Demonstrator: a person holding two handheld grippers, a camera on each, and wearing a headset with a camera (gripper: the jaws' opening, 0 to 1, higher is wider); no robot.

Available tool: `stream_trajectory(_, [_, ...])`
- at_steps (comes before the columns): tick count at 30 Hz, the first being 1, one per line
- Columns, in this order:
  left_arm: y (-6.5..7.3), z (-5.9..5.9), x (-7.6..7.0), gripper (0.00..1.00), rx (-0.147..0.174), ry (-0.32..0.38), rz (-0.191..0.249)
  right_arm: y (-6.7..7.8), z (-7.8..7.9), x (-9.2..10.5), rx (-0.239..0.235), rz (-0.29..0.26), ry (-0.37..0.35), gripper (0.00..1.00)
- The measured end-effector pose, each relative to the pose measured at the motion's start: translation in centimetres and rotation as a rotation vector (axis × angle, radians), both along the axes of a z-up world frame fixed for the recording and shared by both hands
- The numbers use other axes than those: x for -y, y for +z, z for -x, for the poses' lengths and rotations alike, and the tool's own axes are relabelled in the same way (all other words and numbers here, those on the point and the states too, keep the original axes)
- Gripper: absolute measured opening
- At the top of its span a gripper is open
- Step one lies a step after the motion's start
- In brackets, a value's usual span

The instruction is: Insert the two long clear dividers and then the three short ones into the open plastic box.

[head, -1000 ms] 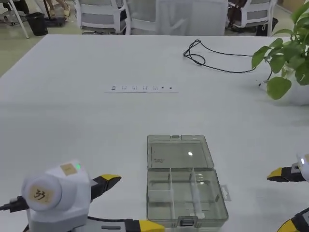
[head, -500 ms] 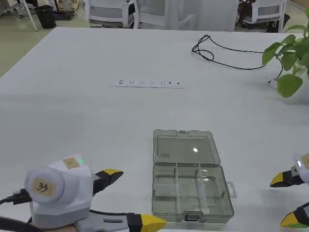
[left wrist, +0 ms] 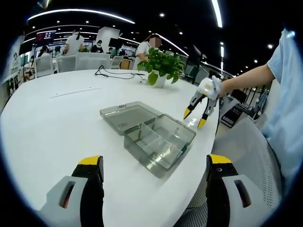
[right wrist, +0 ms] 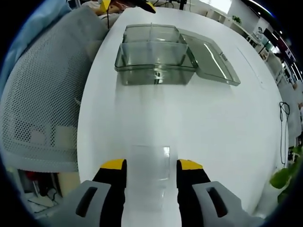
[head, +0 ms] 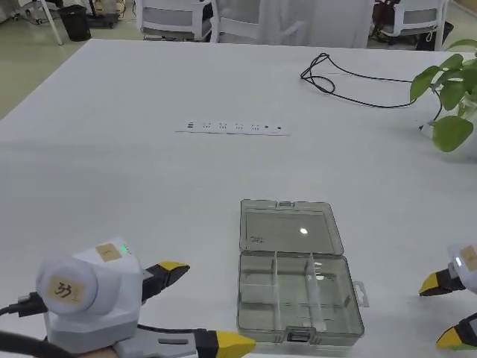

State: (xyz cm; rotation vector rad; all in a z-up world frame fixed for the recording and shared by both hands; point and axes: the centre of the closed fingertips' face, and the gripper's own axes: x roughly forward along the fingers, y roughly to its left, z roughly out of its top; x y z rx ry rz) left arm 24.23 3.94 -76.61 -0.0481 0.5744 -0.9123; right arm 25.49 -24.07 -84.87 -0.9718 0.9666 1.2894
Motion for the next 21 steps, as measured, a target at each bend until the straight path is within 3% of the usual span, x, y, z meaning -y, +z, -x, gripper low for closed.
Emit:
stream_trajectory(8, [0.02, -0.17, 0.07, 0.91, 0.001, -0.002, -0.001, -0.39, -0.14, 0.48, -0.005, 0.015, 0.023, 0.38])
stream_trajectory(9, [0.03, -0.18, 0.11, 0.91, 0.002, -0.003, -0.001, -0.52, 0.16, 0.54, -0.029, 0.016, 0.008, 0.35])
stream_trajectory(21, [0.22, -0.34, 0.78, 0.9, 0.007, -0.015, 0.009, -0.62, 0.09, 0.46, -0.013, 0.038, 0.007, 0.33])
